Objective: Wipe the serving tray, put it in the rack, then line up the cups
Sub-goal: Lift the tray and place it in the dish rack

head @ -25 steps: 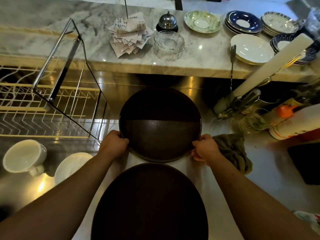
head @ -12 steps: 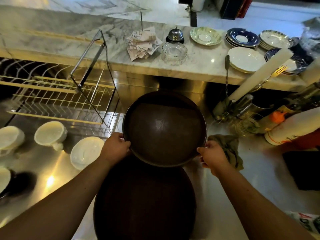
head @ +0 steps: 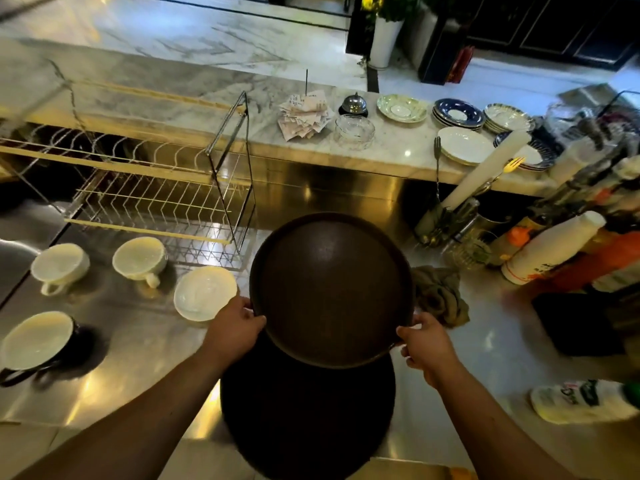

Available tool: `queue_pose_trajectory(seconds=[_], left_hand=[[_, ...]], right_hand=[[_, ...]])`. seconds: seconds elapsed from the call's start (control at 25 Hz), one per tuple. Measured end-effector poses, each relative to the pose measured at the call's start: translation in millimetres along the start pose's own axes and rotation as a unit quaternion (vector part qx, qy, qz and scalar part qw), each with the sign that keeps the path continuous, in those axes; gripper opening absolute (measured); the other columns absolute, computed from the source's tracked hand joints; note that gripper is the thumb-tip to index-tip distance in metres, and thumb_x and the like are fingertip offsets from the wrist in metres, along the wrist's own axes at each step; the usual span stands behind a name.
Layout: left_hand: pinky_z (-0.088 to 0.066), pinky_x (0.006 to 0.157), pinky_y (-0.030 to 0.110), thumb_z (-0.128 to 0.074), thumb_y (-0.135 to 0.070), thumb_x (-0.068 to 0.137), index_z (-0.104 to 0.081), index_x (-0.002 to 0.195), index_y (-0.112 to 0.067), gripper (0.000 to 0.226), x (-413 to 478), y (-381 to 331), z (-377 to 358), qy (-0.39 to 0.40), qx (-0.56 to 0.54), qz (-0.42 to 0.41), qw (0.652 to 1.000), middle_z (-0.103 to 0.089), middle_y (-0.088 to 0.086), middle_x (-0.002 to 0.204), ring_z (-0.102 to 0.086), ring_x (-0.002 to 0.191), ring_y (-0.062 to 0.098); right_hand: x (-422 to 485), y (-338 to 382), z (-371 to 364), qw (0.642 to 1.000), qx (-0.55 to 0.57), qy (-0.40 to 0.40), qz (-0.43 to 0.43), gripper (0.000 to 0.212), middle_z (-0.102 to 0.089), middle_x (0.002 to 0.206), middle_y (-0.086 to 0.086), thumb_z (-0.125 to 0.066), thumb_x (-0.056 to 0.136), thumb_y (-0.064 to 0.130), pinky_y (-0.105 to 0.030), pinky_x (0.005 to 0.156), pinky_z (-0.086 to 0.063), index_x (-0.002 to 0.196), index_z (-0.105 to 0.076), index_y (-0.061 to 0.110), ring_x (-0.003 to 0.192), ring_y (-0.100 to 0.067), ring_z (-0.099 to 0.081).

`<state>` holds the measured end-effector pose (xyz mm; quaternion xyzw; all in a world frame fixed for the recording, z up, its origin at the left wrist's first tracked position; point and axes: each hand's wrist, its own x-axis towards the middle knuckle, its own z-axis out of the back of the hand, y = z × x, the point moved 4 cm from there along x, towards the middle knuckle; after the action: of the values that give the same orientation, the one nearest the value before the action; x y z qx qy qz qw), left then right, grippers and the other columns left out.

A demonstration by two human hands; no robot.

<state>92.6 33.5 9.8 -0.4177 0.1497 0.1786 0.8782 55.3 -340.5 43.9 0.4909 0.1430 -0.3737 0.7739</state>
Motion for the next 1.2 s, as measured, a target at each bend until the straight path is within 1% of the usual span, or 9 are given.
queue_pose_trajectory(seconds=[0.24,0.36,0.44,0.68,0.84,0.96,1.08,1.12,1.2], left_hand=[[-0.053,0.080,0.041,-0.072,-0.023,0.084,-0.059,0.101,-0.021,0.022,-41,25,16,0.025,-0.014,-0.023,0.999,-0.070,0.005,0.085,-0.067,0.083,0.021],[-0.048,0.065,0.033,-0.071,-0.024,0.086,-0.059,0.100,-0.022,0.019,-62,37,16,0.024,0.004,-0.018,1.000,-0.069,0.000,0.084,-0.065,0.079,0.016],[-0.044,0.061,0.027,-0.070,-0.026,0.088,-0.057,0.101,-0.024,0.019,-77,43,11,0.020,0.017,-0.014,1.000,-0.067,-0.003,0.085,-0.064,0.078,0.012],[-0.052,0.071,0.036,-0.069,-0.023,0.089,-0.057,0.104,-0.020,0.019,-123,61,1,-0.017,0.029,0.015,0.999,-0.067,0.000,0.089,-0.065,0.081,0.016],[-0.050,0.067,0.034,-0.069,-0.020,0.089,-0.055,0.107,-0.019,0.022,-142,75,-3,-0.028,0.020,0.025,0.999,-0.068,0.000,0.089,-0.066,0.079,0.015],[-0.051,0.062,0.030,-0.069,-0.020,0.090,-0.055,0.110,-0.020,0.025,-148,89,-7,-0.023,0.012,0.030,0.999,-0.067,-0.005,0.087,-0.067,0.074,0.011],[-0.061,0.077,0.044,-0.070,-0.020,0.089,-0.056,0.109,-0.019,0.025,-141,104,-9,0.000,0.000,0.038,0.999,-0.074,0.003,0.091,-0.075,0.077,0.020],[-0.061,0.081,0.046,-0.070,-0.021,0.088,-0.056,0.108,-0.020,0.024,-138,109,-9,0.003,0.002,0.041,0.999,-0.074,0.004,0.092,-0.075,0.079,0.022],[-0.060,0.080,0.044,-0.070,-0.023,0.088,-0.057,0.108,-0.019,0.024,-134,116,-11,0.005,0.015,0.040,0.999,-0.073,0.003,0.094,-0.074,0.081,0.021]], right_hand=[[-55,-36,-9,1.000,-0.006,-0.012,0.000,0.011,-0.070,0.092,-0.018,-0.062,0.096,0.012,-0.030,0.048,-0.050,0.100,-0.055,0.020,0.061,-0.023,-0.062],[-70,-54,-8,1.000,-0.009,-0.007,0.012,0.011,-0.070,0.093,-0.019,-0.062,0.097,0.012,-0.032,0.052,-0.052,0.102,-0.055,0.021,0.065,-0.024,-0.064],[-75,-66,-6,1.000,-0.015,-0.006,0.018,0.011,-0.070,0.094,-0.018,-0.062,0.098,0.013,-0.032,0.053,-0.054,0.105,-0.055,0.020,0.068,-0.026,-0.066],[-84,-93,-2,0.998,-0.040,0.023,0.049,0.014,-0.067,0.091,-0.012,-0.064,0.097,0.013,-0.039,0.064,-0.062,0.105,-0.056,0.020,0.074,-0.030,-0.070],[-93,-107,-5,0.996,-0.064,0.027,0.050,0.014,-0.064,0.089,-0.008,-0.064,0.098,0.013,-0.029,0.052,-0.055,0.105,-0.054,0.020,0.072,-0.026,-0.068],[-97,-118,-12,0.995,-0.081,0.036,0.045,0.013,-0.067,0.088,-0.012,-0.063,0.098,0.011,-0.024,0.043,-0.048,0.102,-0.054,0.018,0.062,-0.022,-0.065],[-94,-127,-23,0.995,-0.082,0.039,0.033,0.011,-0.068,0.087,-0.019,-0.063,0.096,0.008,-0.027,0.044,-0.049,0.099,-0.054,0.014,0.055,-0.021,-0.061],[-93,-130,-26,0.995,-0.086,0.037,0.028,0.011,-0.068,0.088,-0.019,-0.062,0.096,0.008,-0.027,0.044,-0.050,0.098,-0.053,0.014,0.056,-0.022,-0.061],[-91,-135,-33,0.995,-0.087,0.033,0.019,0.011,-0.068,0.090,-0.018,-0.062,0.097,0.008,-0.027,0.044,-0.050,0.098,-0.053,0.014,0.059,-0.023,-0.063]])
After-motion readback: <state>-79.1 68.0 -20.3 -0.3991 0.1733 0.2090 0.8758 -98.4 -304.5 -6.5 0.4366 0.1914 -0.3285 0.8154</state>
